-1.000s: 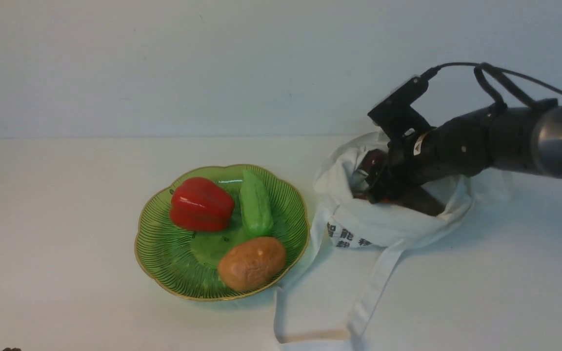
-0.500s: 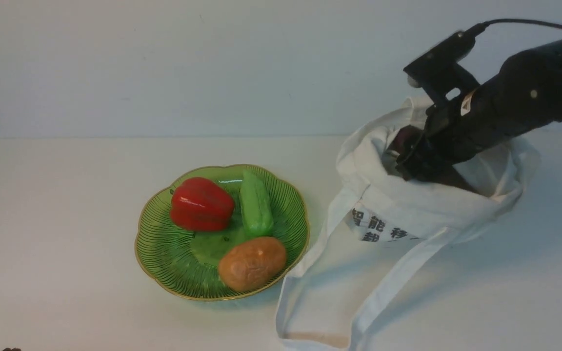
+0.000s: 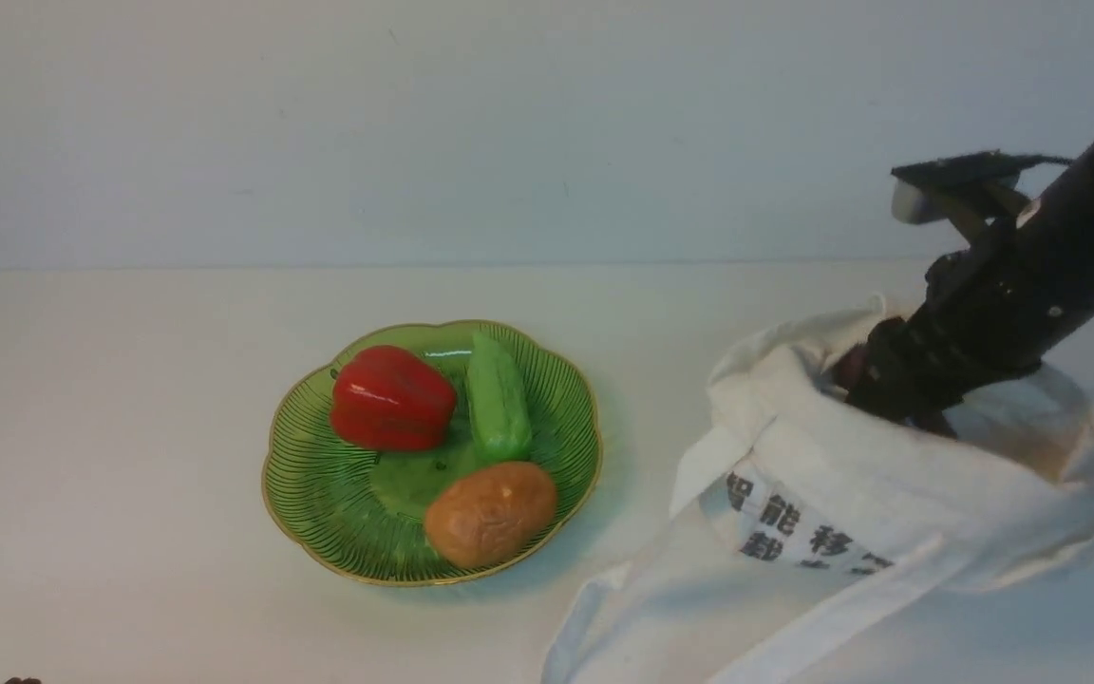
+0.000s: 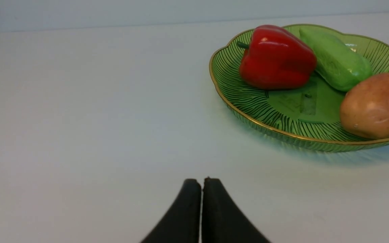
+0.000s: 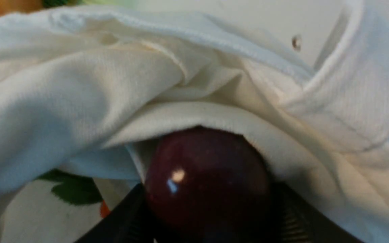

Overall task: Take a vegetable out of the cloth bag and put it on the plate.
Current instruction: Use the right arm to grab an eggplant from the bag

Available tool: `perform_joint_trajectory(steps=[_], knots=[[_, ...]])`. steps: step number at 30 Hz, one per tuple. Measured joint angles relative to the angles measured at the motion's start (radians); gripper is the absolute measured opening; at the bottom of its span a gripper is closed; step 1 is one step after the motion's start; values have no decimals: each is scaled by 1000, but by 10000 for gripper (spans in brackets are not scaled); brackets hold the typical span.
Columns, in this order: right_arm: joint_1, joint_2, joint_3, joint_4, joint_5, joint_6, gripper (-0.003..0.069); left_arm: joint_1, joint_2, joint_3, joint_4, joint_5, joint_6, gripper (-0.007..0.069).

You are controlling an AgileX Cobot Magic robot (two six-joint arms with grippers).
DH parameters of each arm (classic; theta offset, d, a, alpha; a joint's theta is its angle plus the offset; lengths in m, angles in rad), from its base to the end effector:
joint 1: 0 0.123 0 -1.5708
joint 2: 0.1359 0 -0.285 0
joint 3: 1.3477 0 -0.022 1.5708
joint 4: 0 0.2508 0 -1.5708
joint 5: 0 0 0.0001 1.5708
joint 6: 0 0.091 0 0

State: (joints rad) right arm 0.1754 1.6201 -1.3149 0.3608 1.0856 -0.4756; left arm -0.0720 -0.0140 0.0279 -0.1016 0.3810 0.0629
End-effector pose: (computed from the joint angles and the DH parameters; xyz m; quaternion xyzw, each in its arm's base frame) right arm 0.3172 0.0851 0.2876 -0.2532 0.9436 0.1470 0.1548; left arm 0.0519 -0.0072 0.1705 0.0275 0.8061 -0.0458 0.5894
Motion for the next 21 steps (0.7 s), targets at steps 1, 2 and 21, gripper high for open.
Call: perform_joint_trajectory(steps=[1, 2, 21], knots=[[0, -14, -3, 1, -59, -15, 396, 0, 0, 0, 0, 0, 0, -8], [-2, -16, -5, 1, -84, -18, 396, 0, 0, 0, 0, 0, 0, -8], [-8, -68, -150, -102, -15, 149, 396, 0, 0, 0, 0, 0, 0, -8]])
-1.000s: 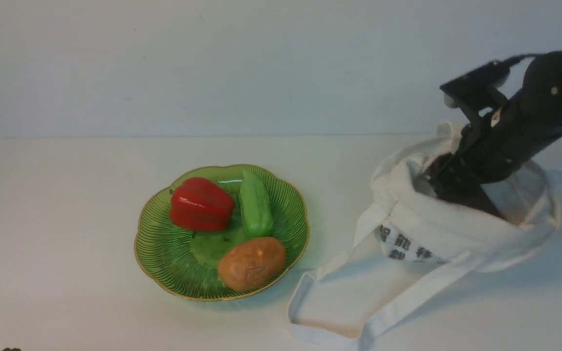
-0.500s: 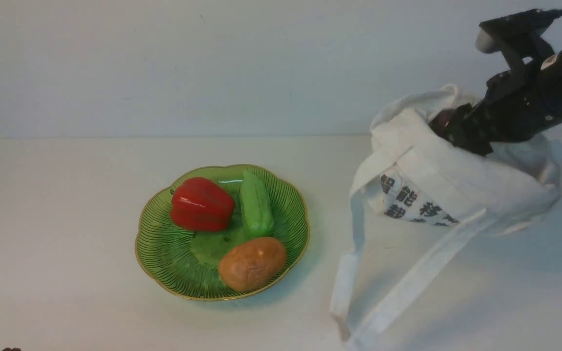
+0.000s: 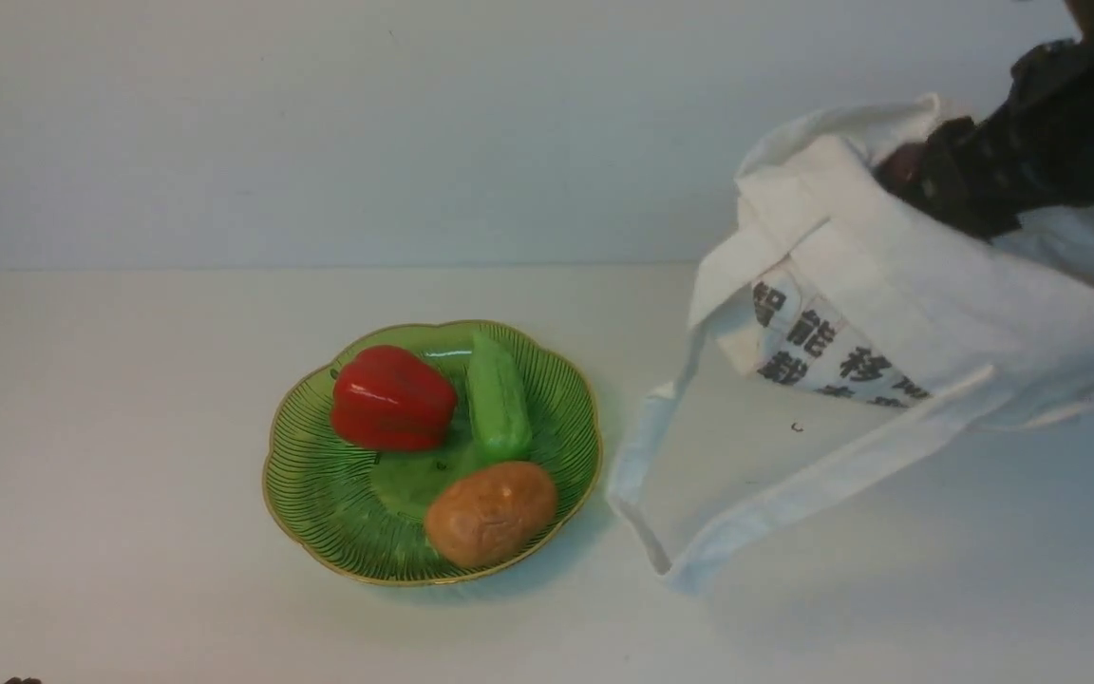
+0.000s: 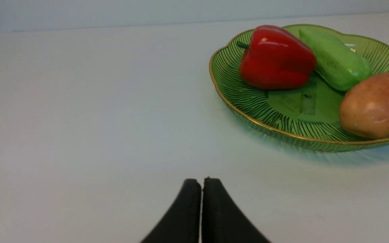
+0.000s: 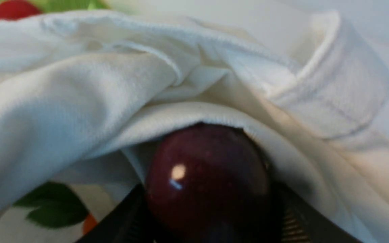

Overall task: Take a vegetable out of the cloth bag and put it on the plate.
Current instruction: Use the right arm to grab an eggplant from the bag

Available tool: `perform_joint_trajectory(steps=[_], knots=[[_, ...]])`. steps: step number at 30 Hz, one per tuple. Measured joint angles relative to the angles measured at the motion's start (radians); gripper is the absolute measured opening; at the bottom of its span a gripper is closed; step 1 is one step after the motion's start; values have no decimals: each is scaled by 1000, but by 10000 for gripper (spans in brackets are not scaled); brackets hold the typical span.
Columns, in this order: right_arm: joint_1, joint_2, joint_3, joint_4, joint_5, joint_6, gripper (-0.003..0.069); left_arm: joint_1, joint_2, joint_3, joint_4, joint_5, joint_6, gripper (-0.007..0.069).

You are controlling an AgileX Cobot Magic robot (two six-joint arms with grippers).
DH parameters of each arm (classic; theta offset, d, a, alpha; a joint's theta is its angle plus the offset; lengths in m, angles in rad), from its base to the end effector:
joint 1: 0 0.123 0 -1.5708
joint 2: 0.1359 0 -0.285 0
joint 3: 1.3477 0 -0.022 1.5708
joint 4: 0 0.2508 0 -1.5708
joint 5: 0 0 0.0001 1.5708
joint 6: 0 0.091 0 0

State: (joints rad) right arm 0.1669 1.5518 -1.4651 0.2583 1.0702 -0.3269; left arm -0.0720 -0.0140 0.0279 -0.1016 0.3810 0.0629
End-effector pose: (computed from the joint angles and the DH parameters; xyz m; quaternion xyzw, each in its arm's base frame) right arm 0.3197 0.0746 0.3510 -0.2039 0.9394 0.1047 0.2551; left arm 0.0519 -0.0072 0.1705 0.0275 0.8061 -0.0458 0.5894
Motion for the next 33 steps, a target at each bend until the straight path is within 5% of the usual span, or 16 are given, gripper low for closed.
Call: perform_joint_trajectory(steps=[7, 13, 21, 26, 33], knots=[[-72, 293, 22, -92, 138, 63, 396, 0, 0, 0, 0, 0, 0, -8], [-71, 138, -16, 54, 157, 18, 396, 0, 0, 0, 0, 0, 0, -8], [-71, -90, -27, 43, -98, 8, 396, 0, 0, 0, 0, 0, 0, -8], [-71, 92, -20, 23, 131, 60, 396, 0, 0, 0, 0, 0, 0, -8], [-45, 118, -37, 142, 172, 29, 396, 0, 0, 0, 0, 0, 0, -8]])
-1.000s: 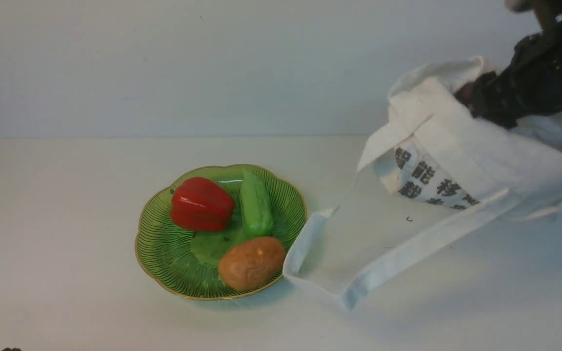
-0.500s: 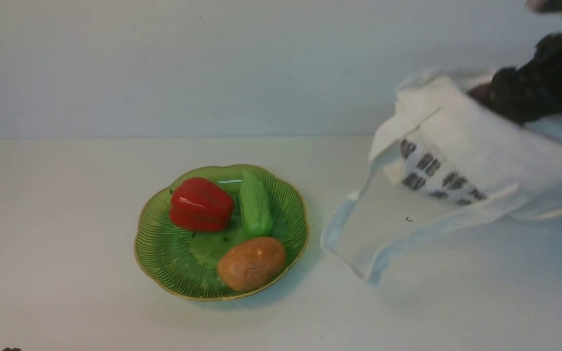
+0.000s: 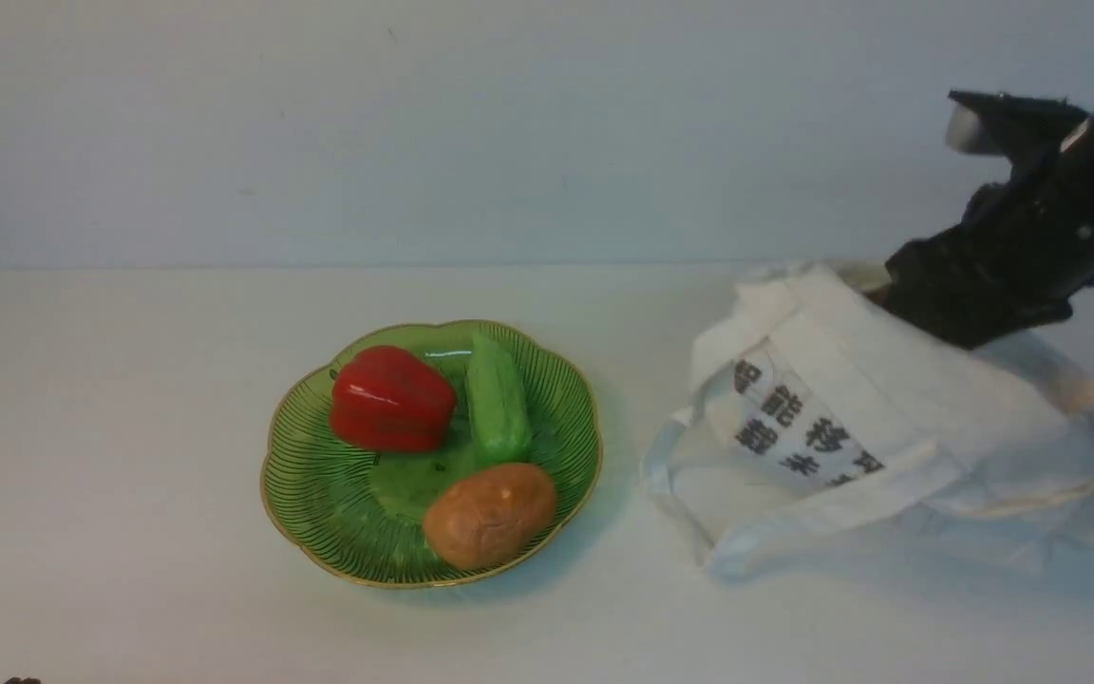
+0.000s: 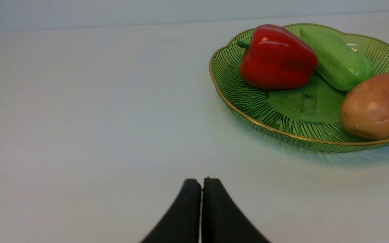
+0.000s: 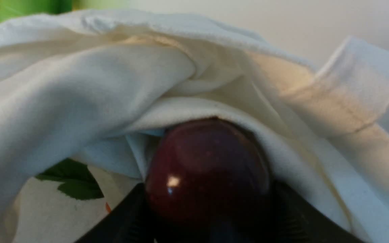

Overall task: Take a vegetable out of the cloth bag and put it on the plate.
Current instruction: Use the right arm to grab an eggplant from the bag

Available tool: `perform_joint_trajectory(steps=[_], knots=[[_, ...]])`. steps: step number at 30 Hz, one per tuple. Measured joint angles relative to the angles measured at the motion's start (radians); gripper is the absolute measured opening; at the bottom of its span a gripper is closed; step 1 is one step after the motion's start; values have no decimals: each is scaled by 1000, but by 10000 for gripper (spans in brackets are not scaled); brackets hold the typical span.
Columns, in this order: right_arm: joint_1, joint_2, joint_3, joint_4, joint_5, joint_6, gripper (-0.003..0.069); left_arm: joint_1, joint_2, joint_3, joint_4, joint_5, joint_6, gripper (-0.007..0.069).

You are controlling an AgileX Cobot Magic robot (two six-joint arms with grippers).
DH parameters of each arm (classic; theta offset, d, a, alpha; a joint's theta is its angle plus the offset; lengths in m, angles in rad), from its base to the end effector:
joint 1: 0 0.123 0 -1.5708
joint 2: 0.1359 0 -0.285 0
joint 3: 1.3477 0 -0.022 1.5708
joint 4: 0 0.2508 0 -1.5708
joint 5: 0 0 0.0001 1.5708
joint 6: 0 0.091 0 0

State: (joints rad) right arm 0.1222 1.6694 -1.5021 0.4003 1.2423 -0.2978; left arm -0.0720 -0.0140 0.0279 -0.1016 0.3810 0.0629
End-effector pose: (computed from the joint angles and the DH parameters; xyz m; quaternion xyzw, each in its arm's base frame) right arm 0.3342 0.0749 0.3206 -0.1633 0.9595 0.1833 0.1380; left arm 0.0519 -0.0072 0.1705 0.0275 0.8061 -0.0458 0.5894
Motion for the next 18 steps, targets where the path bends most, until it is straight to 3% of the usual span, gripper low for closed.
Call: perform_joint_trajectory(steps=[5, 9, 11, 12, 15, 18], knots=[[53, -172, -50, -75, -77, -8, 396, 0, 0, 0, 0, 0, 0, -8], [88, -268, -38, -303, -277, 35, 396, 0, 0, 0, 0, 0, 0, -8], [84, -277, -22, -400, -331, 95, 396, 0, 0, 0, 0, 0, 0, -8], [68, -263, -9, -511, -339, 195, 396, 0, 0, 0, 0, 0, 0, -8], [19, -159, 2, -596, -137, 350, 396, 0, 0, 0, 0, 0, 0, -8], [-1, -64, 23, -490, -8, 280, 396, 0, 0, 0, 0, 0, 0, -8]])
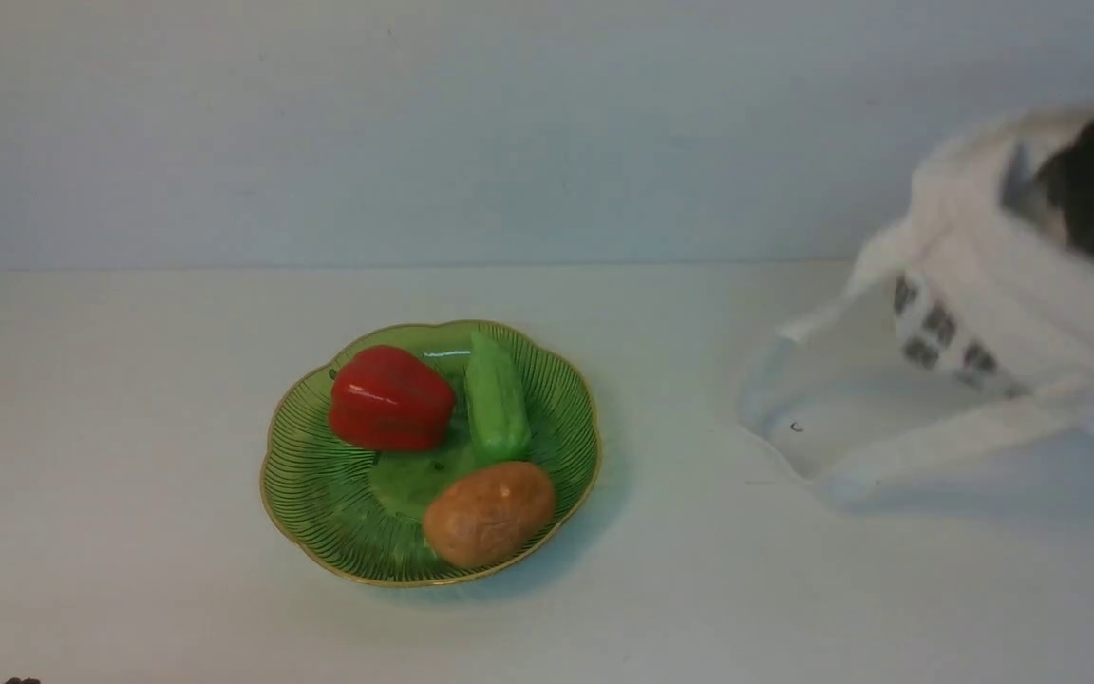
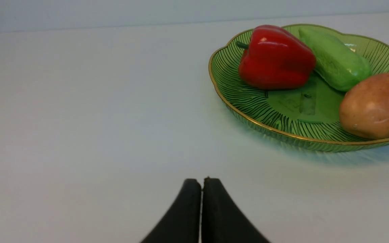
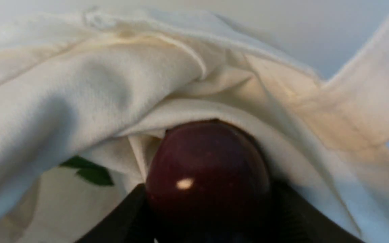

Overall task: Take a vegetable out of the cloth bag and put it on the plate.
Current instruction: Use the right arm to grab an eggplant from the bag

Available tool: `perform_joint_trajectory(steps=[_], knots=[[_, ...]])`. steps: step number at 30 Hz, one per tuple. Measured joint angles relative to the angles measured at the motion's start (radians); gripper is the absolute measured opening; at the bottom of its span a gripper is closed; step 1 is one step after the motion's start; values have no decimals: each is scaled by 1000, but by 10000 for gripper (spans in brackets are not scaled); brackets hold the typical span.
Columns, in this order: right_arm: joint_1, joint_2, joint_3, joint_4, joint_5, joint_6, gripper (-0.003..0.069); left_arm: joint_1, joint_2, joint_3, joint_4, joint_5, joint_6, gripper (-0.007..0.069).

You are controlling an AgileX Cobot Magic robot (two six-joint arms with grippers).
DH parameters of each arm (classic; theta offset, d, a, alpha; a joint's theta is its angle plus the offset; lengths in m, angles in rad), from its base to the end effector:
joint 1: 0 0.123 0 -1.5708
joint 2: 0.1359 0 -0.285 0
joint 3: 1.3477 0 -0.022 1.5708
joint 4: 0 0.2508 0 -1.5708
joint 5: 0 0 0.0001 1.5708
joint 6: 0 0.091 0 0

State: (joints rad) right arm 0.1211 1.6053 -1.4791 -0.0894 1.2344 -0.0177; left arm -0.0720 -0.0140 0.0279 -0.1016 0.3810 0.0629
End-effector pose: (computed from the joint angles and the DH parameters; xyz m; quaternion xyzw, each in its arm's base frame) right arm 0.3249 0.0318 0.3294 -0.0768 0.9850 -0.0362 0.1501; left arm 0.0519 -0.0072 0.1705 0.0275 0.8061 -0.0458 0.5894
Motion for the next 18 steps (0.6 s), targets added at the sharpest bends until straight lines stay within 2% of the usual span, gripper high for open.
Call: perform_joint_trajectory(steps=[5, 6, 7, 8, 10, 12, 14, 16, 18], knots=[[7, 31, -2, 609, 24, -337, 396, 0, 0, 0, 0, 0, 0, -8], [7, 30, -2, 628, 24, -350, 396, 0, 0, 0, 0, 0, 0, -8], [12, 28, -32, 733, 24, -429, 396, 0, 0, 0, 0, 0, 0, -8], [13, 27, -56, 753, 22, -446, 396, 0, 0, 0, 0, 0, 0, -8], [14, 19, -86, 728, 6, -454, 396, 0, 0, 0, 0, 0, 0, -8], [17, 10, -103, 556, -42, -379, 396, 0, 0, 0, 0, 0, 0, -8], [17, 15, -106, 351, -29, -251, 396, 0, 0, 0, 0, 0, 0, -8], [15, 34, -105, 196, 1, -135, 396, 0, 0, 0, 0, 0, 0, -8], [10, 52, -89, 115, 16, -66, 396, 0, 0, 0, 0, 0, 0, -8]])
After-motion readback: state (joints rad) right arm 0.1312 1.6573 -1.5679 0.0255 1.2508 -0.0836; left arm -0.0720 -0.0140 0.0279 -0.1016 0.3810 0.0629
